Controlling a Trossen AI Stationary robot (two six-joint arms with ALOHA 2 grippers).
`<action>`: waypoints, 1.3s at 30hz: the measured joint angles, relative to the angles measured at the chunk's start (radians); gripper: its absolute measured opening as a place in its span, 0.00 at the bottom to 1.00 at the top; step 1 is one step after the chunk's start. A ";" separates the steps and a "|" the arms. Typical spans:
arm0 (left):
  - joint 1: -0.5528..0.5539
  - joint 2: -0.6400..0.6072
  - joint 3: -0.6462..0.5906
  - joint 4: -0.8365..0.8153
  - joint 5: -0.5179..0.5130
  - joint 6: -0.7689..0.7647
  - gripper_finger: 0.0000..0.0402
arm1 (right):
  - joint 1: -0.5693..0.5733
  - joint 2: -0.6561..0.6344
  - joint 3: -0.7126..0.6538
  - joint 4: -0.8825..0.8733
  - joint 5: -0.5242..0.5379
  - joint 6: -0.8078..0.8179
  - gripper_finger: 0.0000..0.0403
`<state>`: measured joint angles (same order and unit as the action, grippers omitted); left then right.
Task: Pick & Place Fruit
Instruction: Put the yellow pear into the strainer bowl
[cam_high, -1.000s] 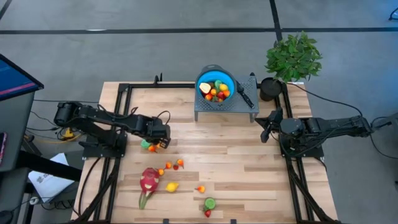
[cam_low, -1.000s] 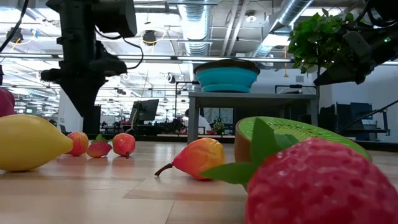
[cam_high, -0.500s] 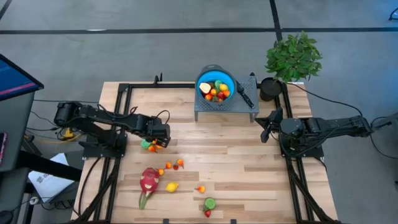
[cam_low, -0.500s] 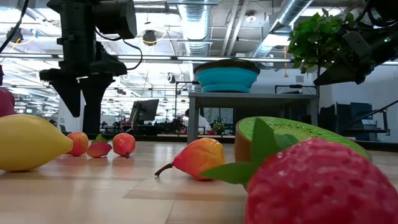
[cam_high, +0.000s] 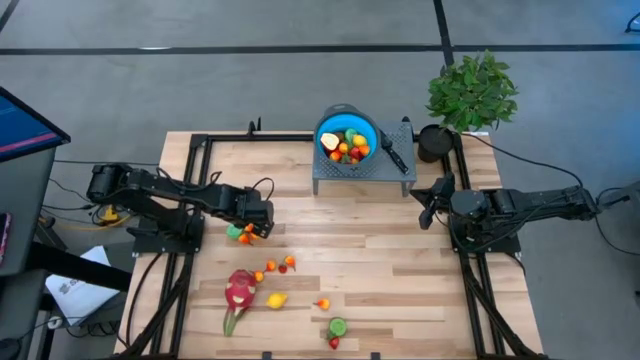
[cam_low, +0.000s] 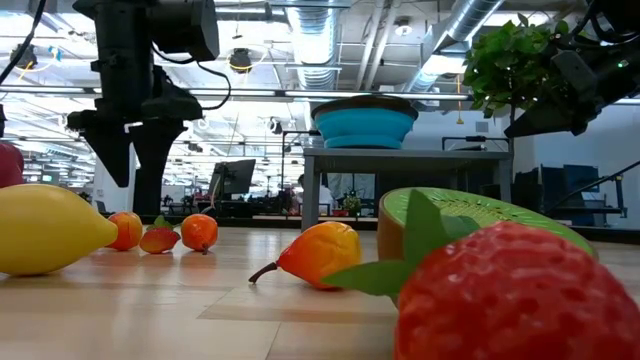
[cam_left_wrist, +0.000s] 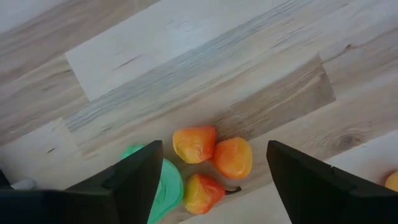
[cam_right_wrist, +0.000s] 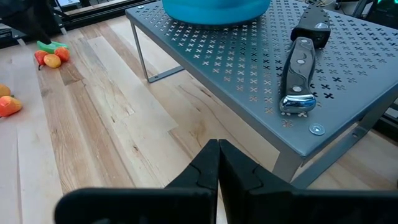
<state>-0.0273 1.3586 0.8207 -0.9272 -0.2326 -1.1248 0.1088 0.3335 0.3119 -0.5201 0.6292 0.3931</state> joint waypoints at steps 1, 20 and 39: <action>0.000 0.000 0.000 0.000 0.000 0.000 0.69 | 0.000 0.000 0.000 0.000 0.000 0.000 0.00; 0.000 -0.001 -0.204 0.149 0.044 -0.158 0.60 | 0.000 0.000 0.000 0.000 0.000 0.000 0.00; 0.047 -0.111 -0.206 0.176 -0.094 -0.156 0.55 | 0.000 0.000 0.000 0.000 0.000 0.000 0.00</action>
<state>0.0199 1.2475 0.6147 -0.7512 -0.3268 -1.2803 0.1089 0.3336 0.3115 -0.5202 0.6292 0.3931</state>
